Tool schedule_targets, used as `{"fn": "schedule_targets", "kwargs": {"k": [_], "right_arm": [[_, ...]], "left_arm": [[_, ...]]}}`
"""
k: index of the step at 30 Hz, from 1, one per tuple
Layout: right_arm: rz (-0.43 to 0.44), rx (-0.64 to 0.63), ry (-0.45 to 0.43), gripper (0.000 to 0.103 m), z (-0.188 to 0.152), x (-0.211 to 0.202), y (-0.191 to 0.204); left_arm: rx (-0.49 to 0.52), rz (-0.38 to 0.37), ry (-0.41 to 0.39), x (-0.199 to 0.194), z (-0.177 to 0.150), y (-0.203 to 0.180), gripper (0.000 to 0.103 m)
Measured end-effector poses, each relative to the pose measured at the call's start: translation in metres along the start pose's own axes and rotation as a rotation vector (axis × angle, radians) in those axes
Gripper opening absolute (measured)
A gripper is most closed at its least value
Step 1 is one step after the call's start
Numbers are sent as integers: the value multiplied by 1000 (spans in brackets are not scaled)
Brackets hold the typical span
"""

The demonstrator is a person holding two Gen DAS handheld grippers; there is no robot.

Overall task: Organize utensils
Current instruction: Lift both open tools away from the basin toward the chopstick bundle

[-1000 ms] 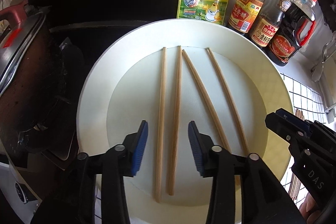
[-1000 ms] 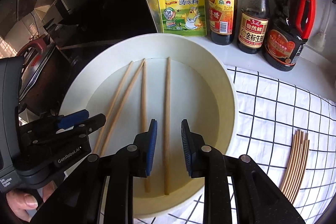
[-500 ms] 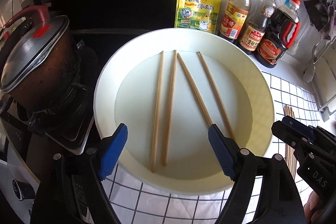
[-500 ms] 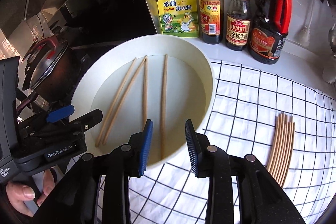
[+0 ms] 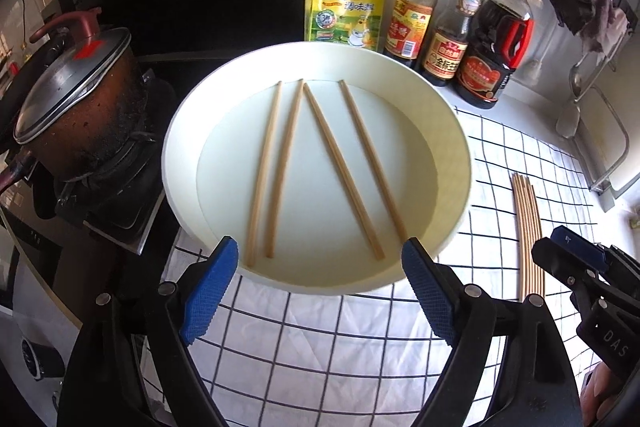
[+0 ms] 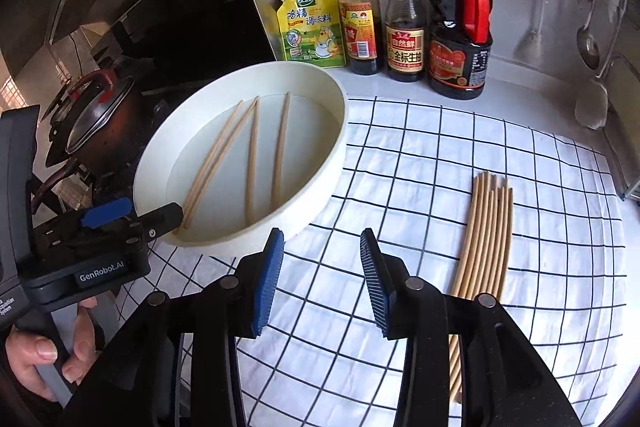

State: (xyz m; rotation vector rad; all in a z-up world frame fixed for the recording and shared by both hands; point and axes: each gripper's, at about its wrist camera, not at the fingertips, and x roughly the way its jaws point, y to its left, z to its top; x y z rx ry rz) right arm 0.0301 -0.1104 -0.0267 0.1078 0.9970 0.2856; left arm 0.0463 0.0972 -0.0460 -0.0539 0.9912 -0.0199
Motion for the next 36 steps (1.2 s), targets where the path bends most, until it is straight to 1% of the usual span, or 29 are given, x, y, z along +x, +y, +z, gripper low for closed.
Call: {"fn": "schedule_targets", "kwargs": {"k": [7, 14, 19, 23, 28, 36], "right_arm": [[-47, 56, -10, 42, -24, -22, -41], [-108, 140, 1, 44, -48, -36, -86], [-162, 177, 1, 48, -60, -45, -111], [-188, 205, -3, 48, -69, -52, -127], [-227, 214, -8, 52, -78, -56, -143], [-228, 234, 24, 58, -87, -46, -161]], "left_arm": [[51, -35, -17, -7, -8, -34, 83], [120, -95, -9, -7, -16, -80, 84], [179, -126, 1, -4, -24, -111, 84], [214, -145, 17, 0, -30, -130, 84], [241, -160, 35, 7, -35, -146, 84], [266, -159, 77, 27, -42, -165, 84]]}}
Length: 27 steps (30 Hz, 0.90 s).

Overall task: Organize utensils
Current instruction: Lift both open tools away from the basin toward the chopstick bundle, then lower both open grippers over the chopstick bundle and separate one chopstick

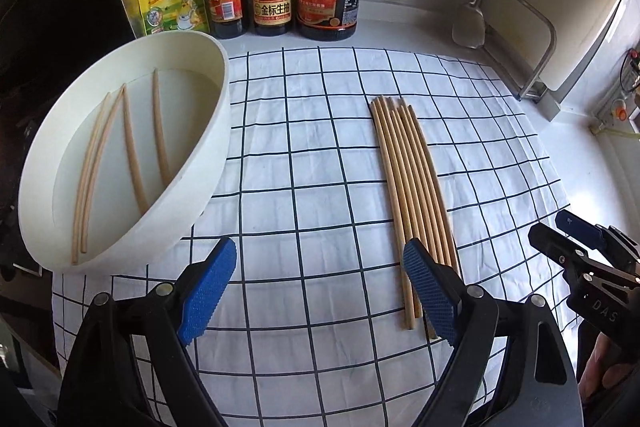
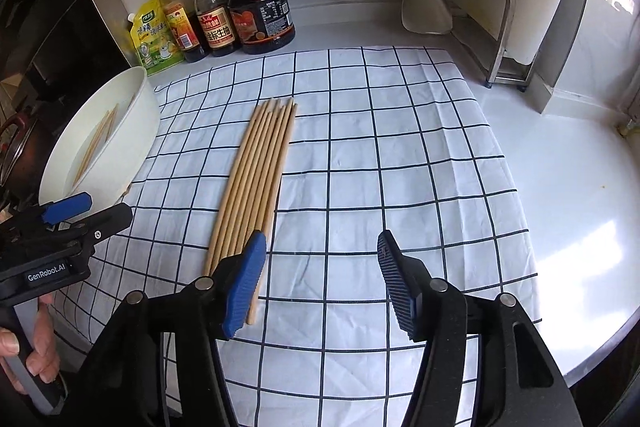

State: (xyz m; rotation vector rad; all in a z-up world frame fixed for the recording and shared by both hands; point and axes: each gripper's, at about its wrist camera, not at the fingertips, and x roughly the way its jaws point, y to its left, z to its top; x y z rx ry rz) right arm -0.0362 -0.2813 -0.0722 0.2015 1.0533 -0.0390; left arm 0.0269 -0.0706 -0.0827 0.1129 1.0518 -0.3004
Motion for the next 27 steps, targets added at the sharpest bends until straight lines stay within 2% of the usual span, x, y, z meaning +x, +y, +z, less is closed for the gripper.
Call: {"fn": "schedule_targets", "kwargs": {"k": [9, 15, 27], "right_arm": [[7, -20, 12, 67, 5, 29, -4], [18, -9, 19, 67, 15, 50, -2], [17, 1, 57, 67, 28, 80, 10]], "left_arm": [[-12, 8, -17, 20, 6, -5, 88], [-11, 19, -37, 33, 14, -7, 90], [-26, 26, -1, 58, 21, 2, 90]]}}
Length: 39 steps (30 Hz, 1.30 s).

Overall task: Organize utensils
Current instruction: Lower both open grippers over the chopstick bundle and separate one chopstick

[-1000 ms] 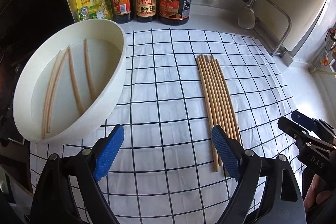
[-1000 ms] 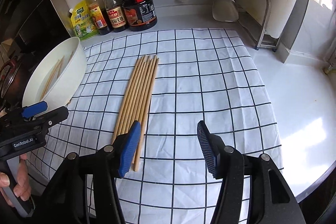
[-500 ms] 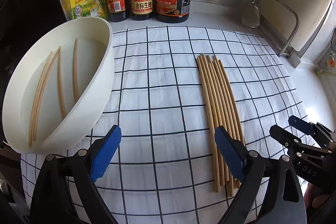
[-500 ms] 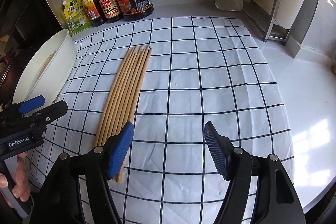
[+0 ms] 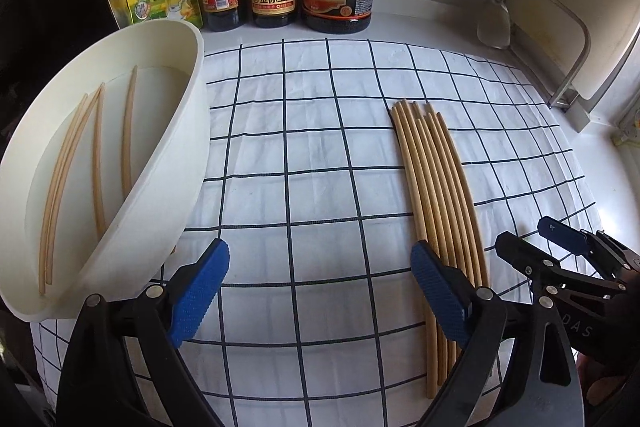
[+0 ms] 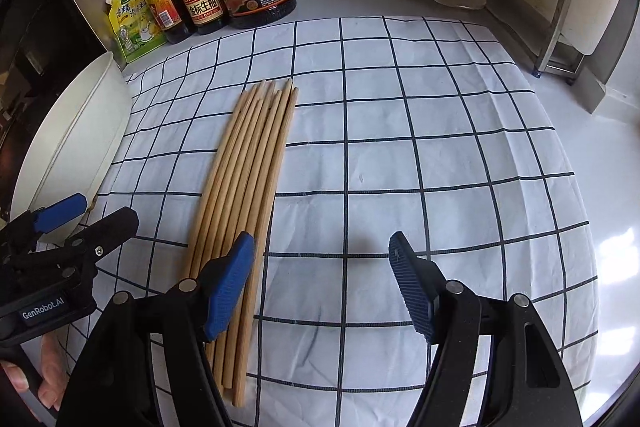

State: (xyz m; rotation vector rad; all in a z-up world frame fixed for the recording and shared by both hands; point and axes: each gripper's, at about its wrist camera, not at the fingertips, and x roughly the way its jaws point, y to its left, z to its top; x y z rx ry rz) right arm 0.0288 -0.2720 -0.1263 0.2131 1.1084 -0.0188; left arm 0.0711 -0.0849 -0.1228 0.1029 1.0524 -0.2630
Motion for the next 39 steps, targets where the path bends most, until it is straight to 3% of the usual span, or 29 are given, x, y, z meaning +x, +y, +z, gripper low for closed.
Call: {"fn": "schedule_targets", "kwargs": {"k": [39], "right_arm": [[-100, -82, 29, 67, -3, 12, 17]], "left_arm": [[-10, -4, 12, 8, 1, 2, 90]]}}
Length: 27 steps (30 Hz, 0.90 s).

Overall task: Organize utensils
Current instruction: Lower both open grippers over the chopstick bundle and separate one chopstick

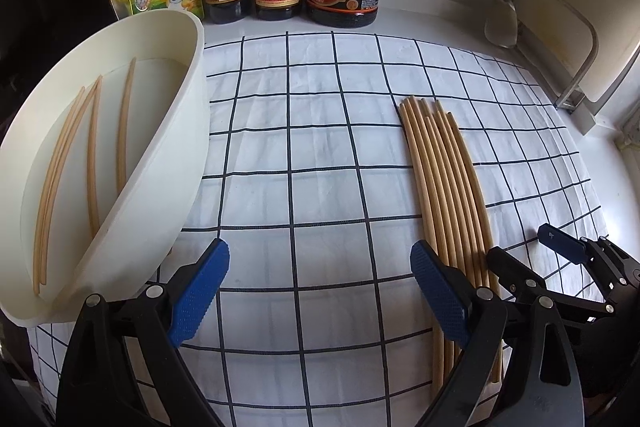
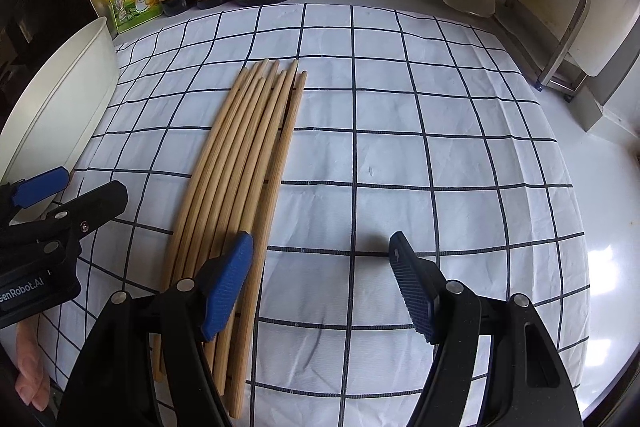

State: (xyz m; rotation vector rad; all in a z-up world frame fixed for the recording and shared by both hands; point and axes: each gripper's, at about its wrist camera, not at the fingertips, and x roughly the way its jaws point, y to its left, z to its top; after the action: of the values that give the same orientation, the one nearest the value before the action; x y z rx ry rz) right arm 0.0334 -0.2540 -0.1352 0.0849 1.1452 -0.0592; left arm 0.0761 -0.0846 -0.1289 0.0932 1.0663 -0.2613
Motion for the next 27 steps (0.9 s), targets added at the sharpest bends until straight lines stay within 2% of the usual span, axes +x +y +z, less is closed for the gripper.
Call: {"fn": "schedule_targets", "kwargs": {"k": [9, 27], "right_arm": [[-19, -23, 11, 68, 0, 5, 4], [-28, -12, 1, 68, -3, 3, -13]], "left_arm": [[5, 3, 2, 1, 0, -2, 90], [36, -1, 12, 4, -1, -9, 90]]}}
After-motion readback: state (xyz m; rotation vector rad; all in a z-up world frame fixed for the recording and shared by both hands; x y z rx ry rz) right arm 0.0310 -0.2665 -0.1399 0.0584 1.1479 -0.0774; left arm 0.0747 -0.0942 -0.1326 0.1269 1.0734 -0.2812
